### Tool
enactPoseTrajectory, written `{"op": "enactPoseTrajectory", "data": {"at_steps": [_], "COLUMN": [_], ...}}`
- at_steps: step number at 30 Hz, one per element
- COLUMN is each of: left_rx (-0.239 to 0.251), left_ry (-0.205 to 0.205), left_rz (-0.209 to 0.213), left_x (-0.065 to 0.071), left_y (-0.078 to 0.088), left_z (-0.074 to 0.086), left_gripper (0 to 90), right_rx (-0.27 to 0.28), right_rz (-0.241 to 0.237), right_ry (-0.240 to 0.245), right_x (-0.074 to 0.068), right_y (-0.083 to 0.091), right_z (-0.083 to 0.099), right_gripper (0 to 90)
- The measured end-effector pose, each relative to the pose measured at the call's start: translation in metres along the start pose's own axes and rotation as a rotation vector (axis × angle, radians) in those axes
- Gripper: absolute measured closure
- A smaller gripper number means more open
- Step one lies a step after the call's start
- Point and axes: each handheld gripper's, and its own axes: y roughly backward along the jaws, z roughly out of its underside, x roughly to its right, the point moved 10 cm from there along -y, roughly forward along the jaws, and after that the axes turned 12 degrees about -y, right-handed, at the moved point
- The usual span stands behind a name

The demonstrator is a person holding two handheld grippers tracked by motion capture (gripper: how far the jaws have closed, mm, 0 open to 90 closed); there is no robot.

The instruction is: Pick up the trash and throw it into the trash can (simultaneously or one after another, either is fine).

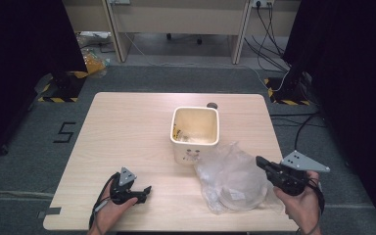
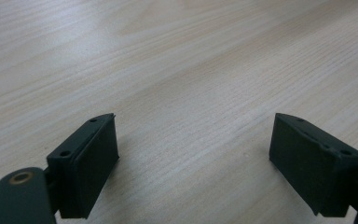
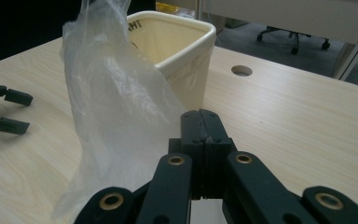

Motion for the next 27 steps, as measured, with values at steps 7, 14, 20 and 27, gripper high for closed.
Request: {"op": "enactPoseTrajectory", "data": {"at_steps": [7,14,20,27], "left_rx": [0.000,-0.001,-0.001,-0.001], "left_ry": [0.000,0.000,0.000,-0.001], "left_rz": [0.000,0.004,0.004,0.004], "left_x": [0.000,0.000,0.000,0.000], "left_y": [0.000,0.000,0.000,0.000], "left_z": [0.000,0.000,0.000,0.000], "left_gripper": [14.6,14.6,14.5,14.5], "right_rx": [0.003,0.033,0.036,0.004], "right_rz": [-0.044,-0.065,-0.078,-0.102], "right_ry": [-0.019,-0.011,0.010,0.023], "right_x": [0.000,-0.002,-0.011,-0.023], "right_y": [-0.007,-0.016,-0.031,-0.059], "right_z": [-0.024,-0.056,-0.087,-0.104], "right_gripper": [90.0,90.0,90.0,90.0]}}
